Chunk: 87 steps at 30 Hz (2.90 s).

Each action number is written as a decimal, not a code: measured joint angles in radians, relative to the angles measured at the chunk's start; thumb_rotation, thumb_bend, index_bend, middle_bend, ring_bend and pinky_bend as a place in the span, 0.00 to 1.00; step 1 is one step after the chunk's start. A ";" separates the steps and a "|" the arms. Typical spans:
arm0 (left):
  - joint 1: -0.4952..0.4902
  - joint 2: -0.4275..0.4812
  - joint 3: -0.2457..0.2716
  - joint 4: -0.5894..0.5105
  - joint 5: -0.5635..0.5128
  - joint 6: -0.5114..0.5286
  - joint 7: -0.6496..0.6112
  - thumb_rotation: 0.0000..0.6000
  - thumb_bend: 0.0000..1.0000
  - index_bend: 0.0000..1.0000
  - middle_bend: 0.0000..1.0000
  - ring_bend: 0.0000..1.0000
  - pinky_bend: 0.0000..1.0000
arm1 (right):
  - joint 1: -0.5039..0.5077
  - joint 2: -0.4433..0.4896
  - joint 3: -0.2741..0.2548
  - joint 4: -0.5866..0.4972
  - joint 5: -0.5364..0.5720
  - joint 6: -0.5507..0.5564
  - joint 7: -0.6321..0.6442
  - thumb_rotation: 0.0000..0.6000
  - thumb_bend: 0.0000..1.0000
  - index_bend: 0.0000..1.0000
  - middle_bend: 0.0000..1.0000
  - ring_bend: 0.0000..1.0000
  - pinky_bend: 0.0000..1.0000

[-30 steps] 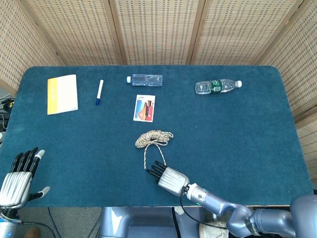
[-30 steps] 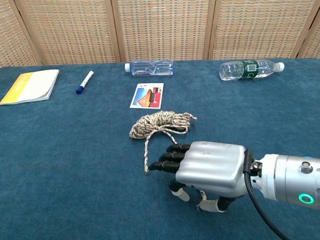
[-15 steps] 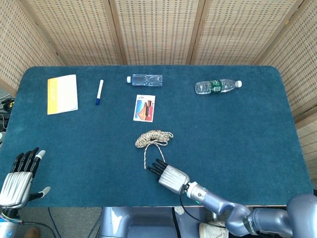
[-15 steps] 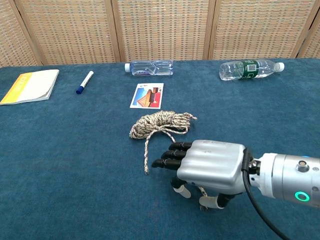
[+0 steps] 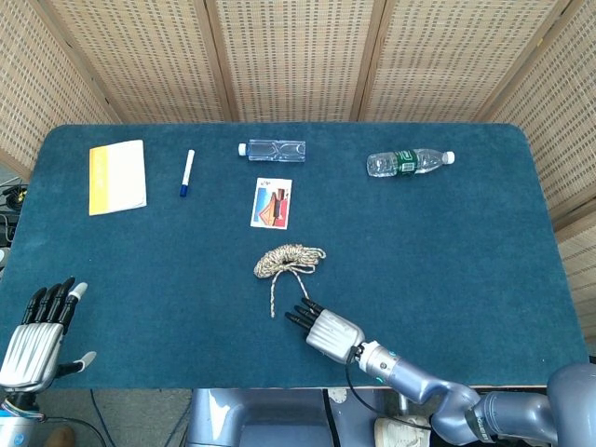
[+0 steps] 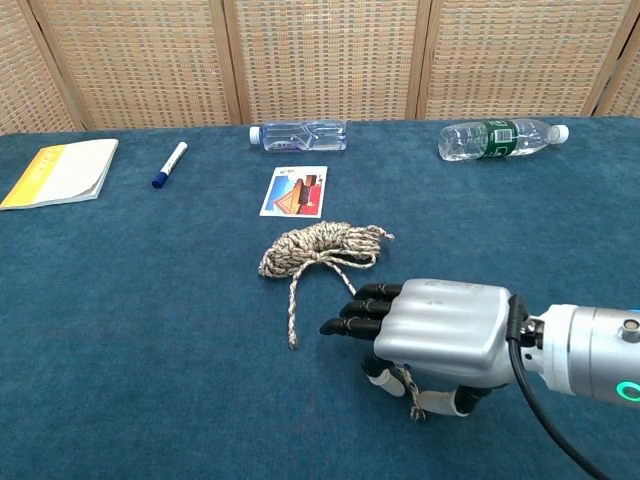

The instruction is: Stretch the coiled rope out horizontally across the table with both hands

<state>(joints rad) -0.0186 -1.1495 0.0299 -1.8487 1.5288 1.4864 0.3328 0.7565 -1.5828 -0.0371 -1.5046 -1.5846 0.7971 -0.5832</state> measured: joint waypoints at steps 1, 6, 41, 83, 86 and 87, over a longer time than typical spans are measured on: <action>0.000 -0.001 0.000 0.000 0.000 0.000 0.001 1.00 0.05 0.00 0.00 0.00 0.00 | 0.000 -0.002 -0.002 0.003 -0.001 0.001 0.004 1.00 0.36 0.50 0.00 0.00 0.00; -0.001 -0.002 0.000 0.001 -0.001 -0.001 0.002 1.00 0.05 0.00 0.00 0.00 0.00 | 0.002 -0.009 -0.007 0.016 -0.006 0.006 0.018 1.00 0.36 0.50 0.00 0.00 0.00; -0.008 -0.009 0.003 0.006 -0.006 -0.013 0.011 1.00 0.05 0.00 0.00 0.00 0.00 | -0.007 0.043 -0.006 0.028 -0.054 0.102 -0.010 1.00 0.48 0.63 0.00 0.00 0.00; -0.678 -0.500 -0.162 0.445 0.167 -0.579 0.296 1.00 0.22 0.45 0.00 0.00 0.00 | -0.015 0.144 0.014 0.066 -0.020 0.101 0.094 1.00 0.48 0.63 0.00 0.00 0.00; -0.692 -0.516 -0.152 0.464 0.162 -0.588 0.309 1.00 0.22 0.45 0.00 0.00 0.00 | -0.014 0.140 0.016 0.074 -0.017 0.098 0.095 1.00 0.48 0.63 0.00 0.00 0.00; -0.696 -0.524 -0.148 0.472 0.161 -0.589 0.313 1.00 0.23 0.46 0.00 0.00 0.00 | -0.013 0.139 0.017 0.076 -0.016 0.098 0.095 1.00 0.48 0.63 0.00 0.00 0.00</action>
<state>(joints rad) -0.7148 -1.6734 -0.1178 -1.3763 1.6896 0.8975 0.6459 0.7430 -1.4439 -0.0203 -1.4283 -1.6007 0.8949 -0.4880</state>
